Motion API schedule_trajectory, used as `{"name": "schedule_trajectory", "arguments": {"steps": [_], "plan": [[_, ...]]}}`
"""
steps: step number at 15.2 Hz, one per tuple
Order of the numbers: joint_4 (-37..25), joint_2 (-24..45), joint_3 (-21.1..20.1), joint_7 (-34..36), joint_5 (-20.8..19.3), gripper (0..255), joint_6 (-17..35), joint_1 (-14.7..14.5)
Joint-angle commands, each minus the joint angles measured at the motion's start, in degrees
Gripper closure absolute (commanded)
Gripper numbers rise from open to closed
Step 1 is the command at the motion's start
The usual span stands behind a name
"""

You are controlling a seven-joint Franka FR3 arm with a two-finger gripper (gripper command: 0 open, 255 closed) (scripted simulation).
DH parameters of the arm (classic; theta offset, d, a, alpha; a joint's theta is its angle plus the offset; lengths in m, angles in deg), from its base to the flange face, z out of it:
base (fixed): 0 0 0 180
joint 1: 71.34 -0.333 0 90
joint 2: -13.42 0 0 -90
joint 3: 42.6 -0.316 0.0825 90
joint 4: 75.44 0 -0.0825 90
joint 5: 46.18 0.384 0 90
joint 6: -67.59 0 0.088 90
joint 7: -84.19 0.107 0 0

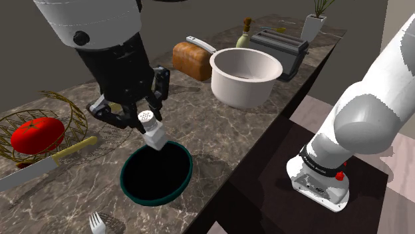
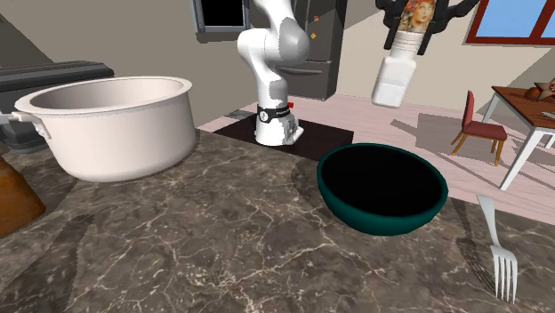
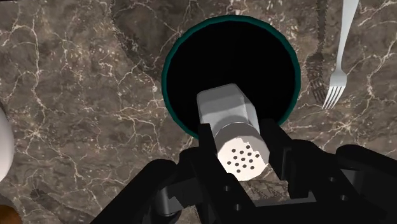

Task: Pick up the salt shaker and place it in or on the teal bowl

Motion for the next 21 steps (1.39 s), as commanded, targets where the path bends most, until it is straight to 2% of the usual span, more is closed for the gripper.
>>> {"name": "schedule_trajectory", "arguments": {"steps": [1, 21], "plan": [[-0.4, 1.6, -0.5, 1.6, -1.1, 255, 0.6, -0.5], [11.3, 5.3, -0.5, 4.6, -4.3, 255, 14.5, -1.1]]}}
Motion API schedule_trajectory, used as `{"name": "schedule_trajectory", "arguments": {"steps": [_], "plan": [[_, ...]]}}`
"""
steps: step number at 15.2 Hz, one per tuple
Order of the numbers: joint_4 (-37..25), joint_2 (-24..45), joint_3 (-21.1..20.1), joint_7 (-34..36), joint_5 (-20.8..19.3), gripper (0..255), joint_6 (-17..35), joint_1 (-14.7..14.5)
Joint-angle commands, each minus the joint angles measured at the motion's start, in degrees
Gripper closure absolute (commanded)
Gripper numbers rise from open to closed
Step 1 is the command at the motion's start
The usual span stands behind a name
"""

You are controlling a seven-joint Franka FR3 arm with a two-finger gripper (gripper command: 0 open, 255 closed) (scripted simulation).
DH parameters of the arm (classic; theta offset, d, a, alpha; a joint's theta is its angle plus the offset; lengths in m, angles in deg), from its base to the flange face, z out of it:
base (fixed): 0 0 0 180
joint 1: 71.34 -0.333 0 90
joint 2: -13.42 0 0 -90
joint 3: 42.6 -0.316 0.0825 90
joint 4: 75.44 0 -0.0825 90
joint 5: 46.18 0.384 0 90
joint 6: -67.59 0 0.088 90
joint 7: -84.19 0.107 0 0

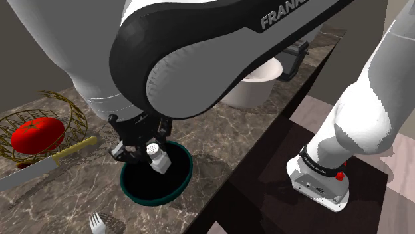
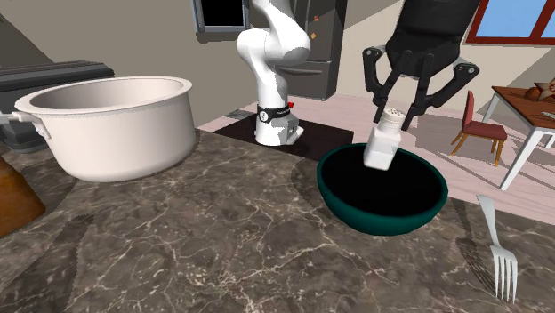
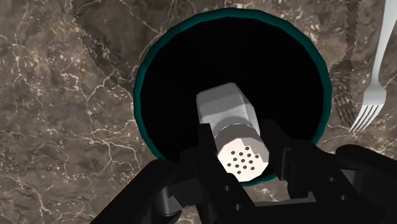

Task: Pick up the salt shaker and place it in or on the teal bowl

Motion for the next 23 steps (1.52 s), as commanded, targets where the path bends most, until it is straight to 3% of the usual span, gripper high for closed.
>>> {"name": "schedule_trajectory", "arguments": {"steps": [1, 7, 8, 13, 17, 23], "plan": [[0.3, 0.3, 0.0, 0.2, -0.2, 255, 0.5, -0.1], [0.3, 0.3, 0.0, 0.2, -0.2, 255, 0.5, -0.1], [0.3, 0.3, 0.0, 0.2, -0.2, 0, 0.5, -0.1], [0.3, 0.3, 0.0, 0.2, -0.2, 0, 0.5, -0.1], [-5.9, -1.1, -0.3, -0.7, 1.1, 0, -6.6, -0.1], [-5.9, -1.1, -0.3, -0.7, 1.1, 0, -6.6, -0.1]]}}
